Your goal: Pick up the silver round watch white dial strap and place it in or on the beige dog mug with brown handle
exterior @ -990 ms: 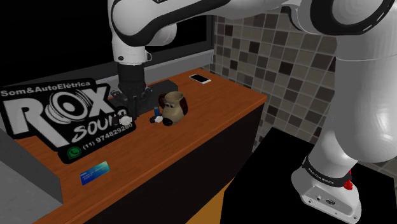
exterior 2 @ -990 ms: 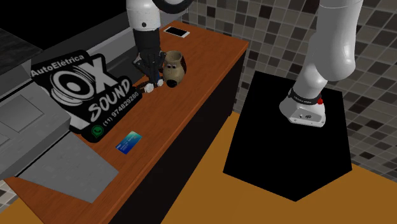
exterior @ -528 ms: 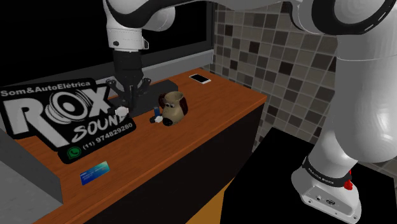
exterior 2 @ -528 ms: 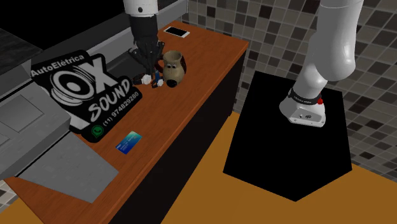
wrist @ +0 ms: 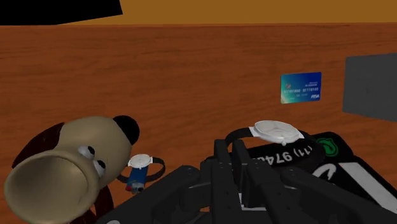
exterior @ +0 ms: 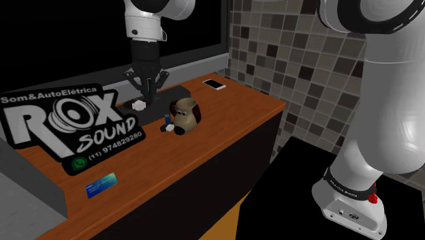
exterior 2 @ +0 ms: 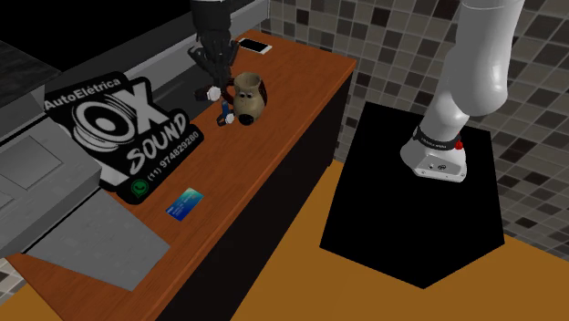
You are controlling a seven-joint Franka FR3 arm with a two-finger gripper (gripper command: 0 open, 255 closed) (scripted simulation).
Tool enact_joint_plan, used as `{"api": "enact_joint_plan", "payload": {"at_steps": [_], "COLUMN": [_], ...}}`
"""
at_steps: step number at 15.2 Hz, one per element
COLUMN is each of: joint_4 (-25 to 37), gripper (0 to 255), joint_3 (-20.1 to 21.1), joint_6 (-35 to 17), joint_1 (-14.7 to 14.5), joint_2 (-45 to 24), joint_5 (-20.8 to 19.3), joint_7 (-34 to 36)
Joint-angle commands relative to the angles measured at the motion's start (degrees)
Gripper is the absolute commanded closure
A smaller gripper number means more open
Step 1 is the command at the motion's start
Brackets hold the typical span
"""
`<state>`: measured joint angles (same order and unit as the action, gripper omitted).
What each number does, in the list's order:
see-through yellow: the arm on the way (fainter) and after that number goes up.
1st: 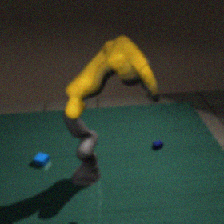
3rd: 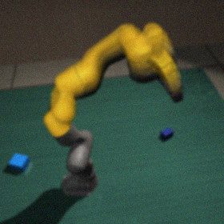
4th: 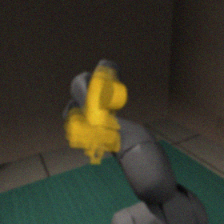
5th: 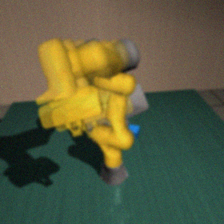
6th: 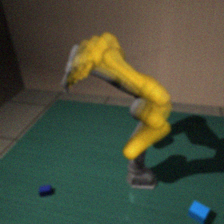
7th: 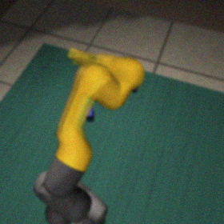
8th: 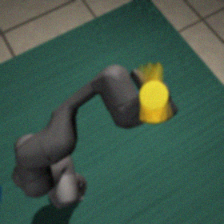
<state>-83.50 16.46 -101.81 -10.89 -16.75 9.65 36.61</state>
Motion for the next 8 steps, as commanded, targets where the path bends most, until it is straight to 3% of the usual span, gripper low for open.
{"api": "enact_joint_plan", "payload": {"at_steps": [1, 8], "joint_4": [-0.68, -1.58], "gripper": [255, 255], "joint_3": [-0.76, -3.86], "joint_6": [0.86, 3.74], "joint_1": [1.77, 7.68], "joint_2": [0.97, 2.79], "joint_5": [0.55, 1.78], "joint_7": [-2.48, -11.07]}}
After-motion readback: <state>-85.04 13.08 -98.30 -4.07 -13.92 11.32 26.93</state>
